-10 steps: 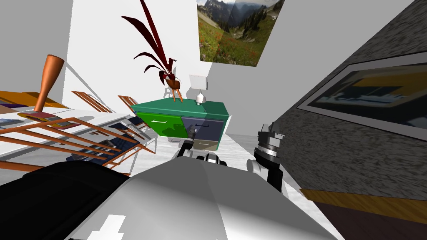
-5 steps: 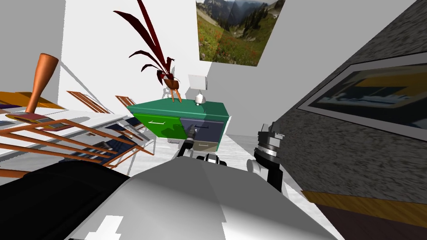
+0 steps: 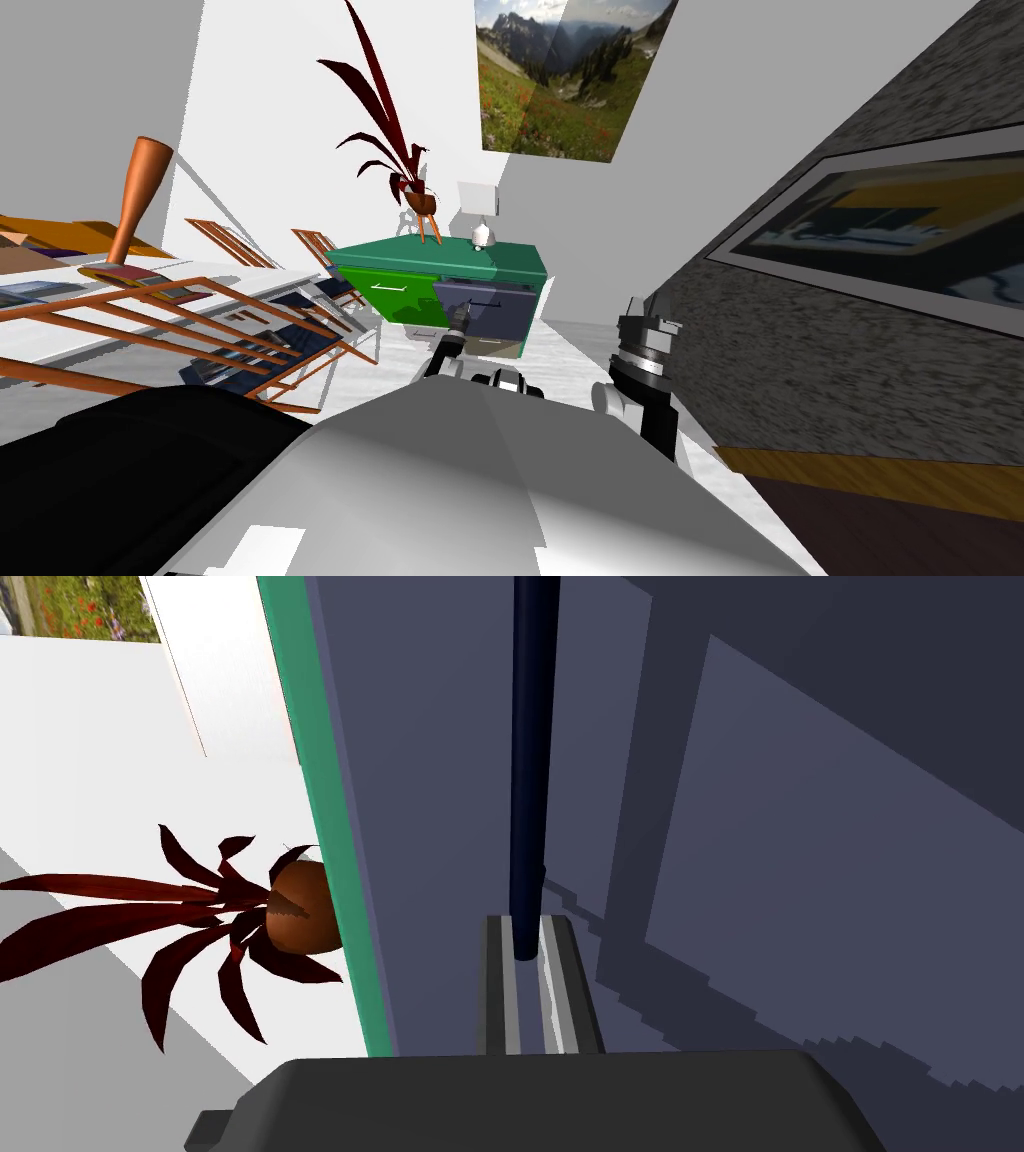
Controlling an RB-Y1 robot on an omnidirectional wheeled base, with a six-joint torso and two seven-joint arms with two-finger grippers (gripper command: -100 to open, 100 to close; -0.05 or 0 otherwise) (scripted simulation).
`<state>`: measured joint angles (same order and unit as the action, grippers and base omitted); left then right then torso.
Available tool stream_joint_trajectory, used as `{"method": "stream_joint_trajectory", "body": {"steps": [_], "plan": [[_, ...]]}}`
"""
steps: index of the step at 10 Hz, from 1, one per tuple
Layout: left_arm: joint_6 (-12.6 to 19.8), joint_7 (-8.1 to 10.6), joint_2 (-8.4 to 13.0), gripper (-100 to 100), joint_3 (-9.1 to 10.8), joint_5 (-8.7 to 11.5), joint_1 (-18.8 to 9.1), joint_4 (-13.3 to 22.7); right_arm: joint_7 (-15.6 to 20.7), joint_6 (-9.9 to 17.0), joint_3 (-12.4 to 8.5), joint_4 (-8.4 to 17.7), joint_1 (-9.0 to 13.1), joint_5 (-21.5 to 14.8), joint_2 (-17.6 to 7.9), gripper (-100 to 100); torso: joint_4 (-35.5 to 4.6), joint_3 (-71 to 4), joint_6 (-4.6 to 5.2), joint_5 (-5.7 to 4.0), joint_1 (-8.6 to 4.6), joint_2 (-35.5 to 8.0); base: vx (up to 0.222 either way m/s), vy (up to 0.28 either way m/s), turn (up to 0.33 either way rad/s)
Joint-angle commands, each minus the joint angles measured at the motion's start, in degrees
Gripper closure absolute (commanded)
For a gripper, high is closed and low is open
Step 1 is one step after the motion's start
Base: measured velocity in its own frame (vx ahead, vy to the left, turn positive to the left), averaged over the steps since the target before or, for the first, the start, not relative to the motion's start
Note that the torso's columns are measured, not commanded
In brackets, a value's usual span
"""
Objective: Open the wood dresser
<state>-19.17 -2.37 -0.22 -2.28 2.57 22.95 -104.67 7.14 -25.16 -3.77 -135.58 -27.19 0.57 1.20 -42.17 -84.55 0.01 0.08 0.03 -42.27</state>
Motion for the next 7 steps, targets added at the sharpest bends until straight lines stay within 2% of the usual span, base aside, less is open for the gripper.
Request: {"method": "stream_joint_trajectory", "body": {"steps": [1, 5, 6, 7], "plan": [[0.43, 0.04, 0.09, 100, -0.23, -0.01, 0.61, -0.74, 0.0, 0.0, 0.0, 0.0, 0.01, 0.0, 0.0, 0, 0.01, 0.01, 0.01, 0.0, -0.01, -0.04, -0.116, -0.015, 0.002], [0.83, 0.19, 0.47, 100, -1.11, -0.07, 2.49, -1.65, 0.0, 0.0, 0.0, 0.0, 0.0, 0.0, 0.0, 0, -0.11, 0.04, -0.01, -0.04, 0.03, -0.08, -0.187, -0.019, 0.013], [0.8, 0.18, 0.43, 100, -0.97, -0.05, 2.24, -1.57, 0.0, 0.0, 0.0, 0.0, 0.0, 0.0, 0.0, 0, -0.12, 0.01, -0.01, -0.07, -0.03, -0.06, -0.092, -0.015, 0.003], [0.86, 0.19, 2.27, -100, -1.0, -0.05, 2.32, -1.61, 0.0, 0.0, 0.0, 0.0, -0.01, 0.0, 0.0, 0, -0.05, -0.17, -0.01, -0.08, -0.02, 0.28, -0.021, -0.005, -0.003]]}}
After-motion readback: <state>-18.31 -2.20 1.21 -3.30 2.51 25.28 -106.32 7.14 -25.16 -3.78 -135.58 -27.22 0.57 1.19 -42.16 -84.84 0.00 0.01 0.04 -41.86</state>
